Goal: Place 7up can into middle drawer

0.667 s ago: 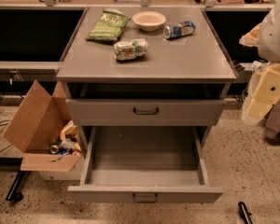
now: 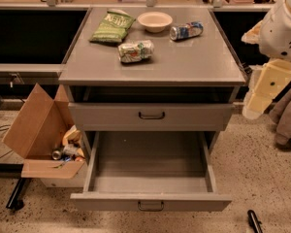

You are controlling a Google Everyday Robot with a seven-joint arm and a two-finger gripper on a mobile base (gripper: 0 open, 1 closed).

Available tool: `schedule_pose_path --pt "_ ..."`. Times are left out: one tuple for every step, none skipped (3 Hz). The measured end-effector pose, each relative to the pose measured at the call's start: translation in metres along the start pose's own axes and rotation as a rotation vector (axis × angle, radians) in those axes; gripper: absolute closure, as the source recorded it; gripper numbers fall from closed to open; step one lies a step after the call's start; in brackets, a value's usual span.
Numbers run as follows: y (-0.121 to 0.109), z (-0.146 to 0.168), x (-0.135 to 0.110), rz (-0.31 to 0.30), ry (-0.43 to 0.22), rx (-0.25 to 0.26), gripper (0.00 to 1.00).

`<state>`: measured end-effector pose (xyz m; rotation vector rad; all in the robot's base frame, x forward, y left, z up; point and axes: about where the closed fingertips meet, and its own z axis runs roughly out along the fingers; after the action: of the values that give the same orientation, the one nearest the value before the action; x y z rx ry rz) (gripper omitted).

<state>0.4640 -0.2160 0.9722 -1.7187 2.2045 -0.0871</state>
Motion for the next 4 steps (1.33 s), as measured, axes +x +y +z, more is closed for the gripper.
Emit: schedule_pose_path --pt "-0.034 0.028 -0.016 -0.035 -0.041 0.003 0.00" --pt "-0.063 0.056 -0.032 -0.046 -0.094 0.010 0.00" --pt "-0.068 0.059 -0.033 -0.047 -0.108 0.009 0.00" --pt "-0.087 0.073 -0.038 -0.053 -0.163 0.007 0.00"
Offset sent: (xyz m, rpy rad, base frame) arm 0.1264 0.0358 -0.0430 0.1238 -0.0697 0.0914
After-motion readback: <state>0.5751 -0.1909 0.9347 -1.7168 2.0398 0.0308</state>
